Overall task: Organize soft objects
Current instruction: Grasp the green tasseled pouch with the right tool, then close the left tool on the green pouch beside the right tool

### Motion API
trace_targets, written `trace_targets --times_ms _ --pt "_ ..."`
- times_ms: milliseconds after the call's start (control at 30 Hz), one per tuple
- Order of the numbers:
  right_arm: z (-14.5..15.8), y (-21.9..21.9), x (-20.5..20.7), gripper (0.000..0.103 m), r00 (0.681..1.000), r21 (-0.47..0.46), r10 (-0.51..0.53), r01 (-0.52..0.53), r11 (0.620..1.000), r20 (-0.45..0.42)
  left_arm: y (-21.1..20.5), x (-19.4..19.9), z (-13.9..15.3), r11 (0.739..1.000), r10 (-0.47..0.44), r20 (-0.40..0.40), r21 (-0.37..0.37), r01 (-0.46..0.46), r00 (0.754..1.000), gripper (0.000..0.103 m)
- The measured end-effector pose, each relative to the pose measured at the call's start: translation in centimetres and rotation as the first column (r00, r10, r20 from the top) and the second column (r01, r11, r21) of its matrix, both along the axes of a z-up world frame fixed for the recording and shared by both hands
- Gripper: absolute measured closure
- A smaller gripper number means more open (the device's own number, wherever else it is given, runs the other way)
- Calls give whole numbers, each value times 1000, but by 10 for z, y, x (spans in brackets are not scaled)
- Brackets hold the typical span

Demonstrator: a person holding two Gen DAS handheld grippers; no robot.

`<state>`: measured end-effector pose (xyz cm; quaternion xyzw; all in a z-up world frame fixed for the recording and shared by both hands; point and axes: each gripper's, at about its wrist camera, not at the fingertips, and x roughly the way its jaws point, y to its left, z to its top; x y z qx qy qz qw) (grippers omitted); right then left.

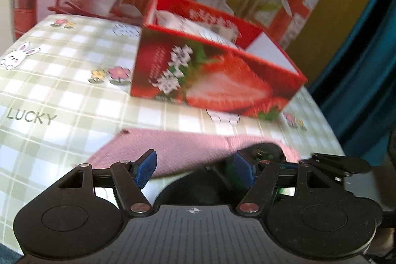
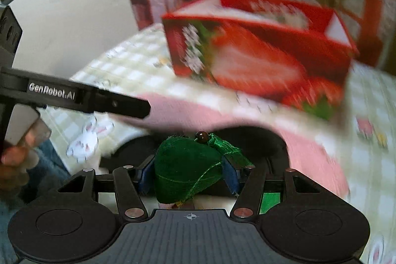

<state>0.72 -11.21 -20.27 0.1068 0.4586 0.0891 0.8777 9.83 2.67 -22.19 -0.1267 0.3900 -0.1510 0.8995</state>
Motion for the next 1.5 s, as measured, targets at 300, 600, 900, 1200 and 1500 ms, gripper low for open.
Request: trace_targets --times_ms 300,600,900,1200,1500 --pt "-24 34 36 50 994 -49 70 -66 997 88 5 4 -11 997 -19 -22 -69 18 1000 26" --pt "-40 31 4 42 995 -41 20 -16 999 98 -15 8 -28 987 -127 -54 -105 121 990 27" --pt "-35 23 -8 41 988 -6 -7 8 1000 156 -8 16 -46 987 -96 -115 -142 80 989 32" --pt "-40 37 -1 42 975 -22 50 -47 999 218 -5 19 -47 983 -78 -95 -172 61 992 32" --pt "-49 41 6 46 978 -8 46 -45 999 204 -6 19 -49 987 -86 -86 -146 73 993 58"
